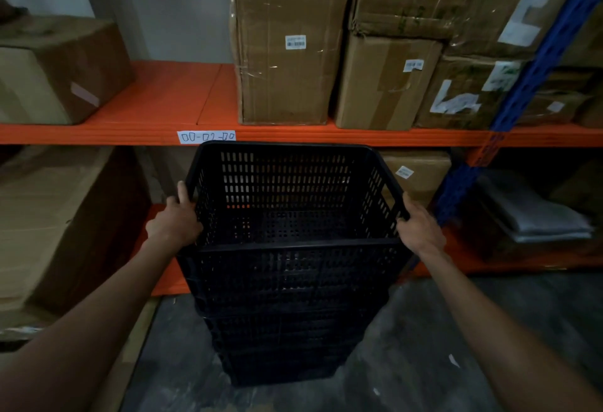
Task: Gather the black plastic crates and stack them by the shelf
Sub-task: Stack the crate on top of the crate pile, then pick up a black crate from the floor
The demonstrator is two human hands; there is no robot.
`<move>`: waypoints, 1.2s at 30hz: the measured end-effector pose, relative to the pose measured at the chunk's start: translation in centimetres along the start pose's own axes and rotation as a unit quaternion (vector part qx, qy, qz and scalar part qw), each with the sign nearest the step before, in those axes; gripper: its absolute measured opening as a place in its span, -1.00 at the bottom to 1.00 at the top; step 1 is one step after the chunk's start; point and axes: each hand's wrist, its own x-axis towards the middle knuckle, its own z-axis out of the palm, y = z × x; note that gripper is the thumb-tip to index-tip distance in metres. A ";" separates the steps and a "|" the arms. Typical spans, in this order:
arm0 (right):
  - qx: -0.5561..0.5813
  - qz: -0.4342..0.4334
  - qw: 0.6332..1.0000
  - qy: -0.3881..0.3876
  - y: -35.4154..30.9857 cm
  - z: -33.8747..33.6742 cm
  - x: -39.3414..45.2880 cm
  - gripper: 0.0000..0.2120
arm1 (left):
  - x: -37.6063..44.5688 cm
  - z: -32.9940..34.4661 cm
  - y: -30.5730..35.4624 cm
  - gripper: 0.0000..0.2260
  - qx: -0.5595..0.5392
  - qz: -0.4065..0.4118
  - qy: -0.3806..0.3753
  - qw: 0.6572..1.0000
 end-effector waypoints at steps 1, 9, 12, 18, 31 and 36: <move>0.005 0.007 1.000 -0.014 -0.1 -0.1 0.2 -0.37 | 0.0 -0.1 0.2 -0.20 0.007 -0.002 0.002 1.000; 0.040 0.021 0.998 0.032 -0.5 -0.5 -0.8 -0.45 | -1.1 -0.4 0.0 -0.26 -0.043 -0.002 0.026 0.999; 0.001 -0.033 0.991 0.127 -0.4 -0.1 -1.2 -0.62 | -1.7 -0.8 0.0 -0.43 -0.054 0.014 0.084 0.995; -0.036 -0.104 0.974 0.199 -2.8 -0.9 -2.1 -0.68 | -2.3 -2.4 -0.6 -0.58 -0.077 0.033 0.121 0.989; 0.202 -0.425 0.882 -0.020 -29.4 9.8 -14.2 -0.77 | -4.8 -6.0 -14.9 -0.69 -0.215 -0.076 0.192 0.955; 0.205 -0.480 0.846 -0.107 -39.6 17.3 -22.0 -0.75 | -7.1 -5.7 -28.5 -0.74 -0.254 -0.167 0.167 0.938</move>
